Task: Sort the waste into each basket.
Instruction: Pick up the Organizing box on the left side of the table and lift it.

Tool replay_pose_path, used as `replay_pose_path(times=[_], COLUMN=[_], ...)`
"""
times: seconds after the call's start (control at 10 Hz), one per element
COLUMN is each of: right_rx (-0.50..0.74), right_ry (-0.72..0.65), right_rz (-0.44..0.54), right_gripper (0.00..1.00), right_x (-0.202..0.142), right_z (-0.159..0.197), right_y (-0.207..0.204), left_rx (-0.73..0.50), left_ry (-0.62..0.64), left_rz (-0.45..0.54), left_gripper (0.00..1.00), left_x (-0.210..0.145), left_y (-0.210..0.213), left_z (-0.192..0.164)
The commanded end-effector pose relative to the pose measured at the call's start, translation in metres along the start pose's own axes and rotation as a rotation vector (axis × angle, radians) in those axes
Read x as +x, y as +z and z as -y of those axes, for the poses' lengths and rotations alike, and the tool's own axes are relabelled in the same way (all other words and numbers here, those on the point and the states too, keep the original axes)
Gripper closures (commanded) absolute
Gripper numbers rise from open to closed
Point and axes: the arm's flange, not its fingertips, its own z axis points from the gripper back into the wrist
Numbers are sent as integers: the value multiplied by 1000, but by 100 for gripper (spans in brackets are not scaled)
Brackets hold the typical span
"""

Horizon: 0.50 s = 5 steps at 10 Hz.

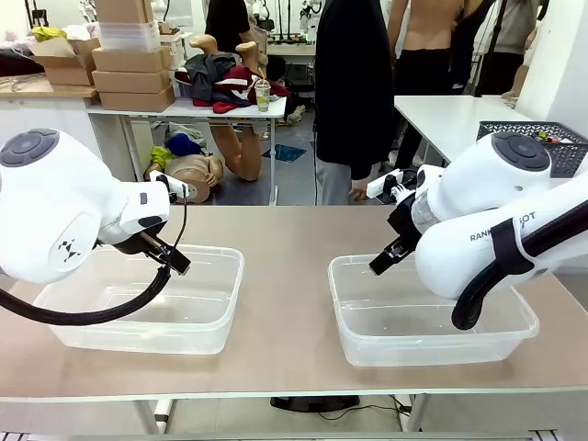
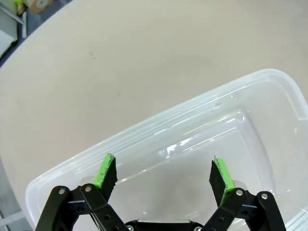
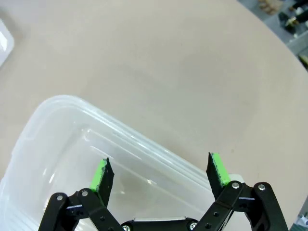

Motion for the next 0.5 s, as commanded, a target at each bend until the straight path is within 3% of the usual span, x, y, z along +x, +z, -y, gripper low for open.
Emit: replay_pose_path(times=[0.0, 0.1, 0.2, 0.3, 0.4], right_rx=[0, 0, 87, 124, 74], right_ry=[-1, 0, 50, 42, -9], right_rz=[0, 0, 23, 39, 93], right_gripper=[0, 0, 0, 0, 0], right_x=[0, 0, -3, -10, -21], right_z=[0, 0, -4, -7, -15], right_y=[0, 0, 44, 97, 145], left_rx=[0, 0, -28, -27, 38], left_ry=[0, 0, -37, 31, 55], left_rz=[0, 0, 41, 33, 51], left_gripper=[0, 0, 0, 0, 0], left_x=[0, 0, 10, 18, 20], left_y=[0, 0, 38, 85, 135], left_z=[0, 0, 9, 11, 16])
